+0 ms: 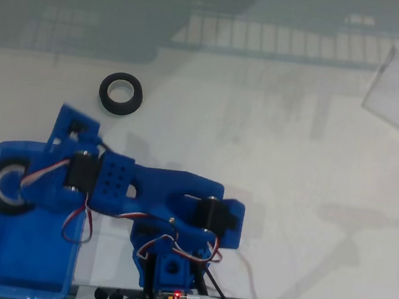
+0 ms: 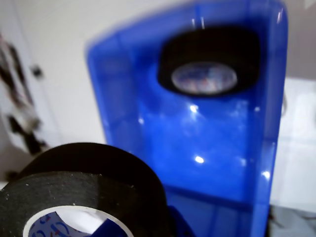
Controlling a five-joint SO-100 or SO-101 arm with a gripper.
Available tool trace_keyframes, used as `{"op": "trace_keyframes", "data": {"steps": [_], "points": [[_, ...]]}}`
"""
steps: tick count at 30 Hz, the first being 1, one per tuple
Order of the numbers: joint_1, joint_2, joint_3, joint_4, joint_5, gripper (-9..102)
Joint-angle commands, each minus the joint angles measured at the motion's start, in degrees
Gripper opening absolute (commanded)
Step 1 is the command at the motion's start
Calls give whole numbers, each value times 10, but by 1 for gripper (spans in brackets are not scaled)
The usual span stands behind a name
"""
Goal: Grasp all tape and put them in the bin.
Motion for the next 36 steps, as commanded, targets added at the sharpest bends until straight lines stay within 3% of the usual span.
{"op": "trace_keyframes", "data": {"steps": [1,11,17,23,29,36], "points": [[-51,-11,28,-31,-2,0],[-58,-54,128,-129,-47,1],[-25,-68,128,-144,-25,24],[16,-61,127,-144,-19,30],[103,-12,118,-105,-37,29],[303,42,100,-84,-112,29]]}}
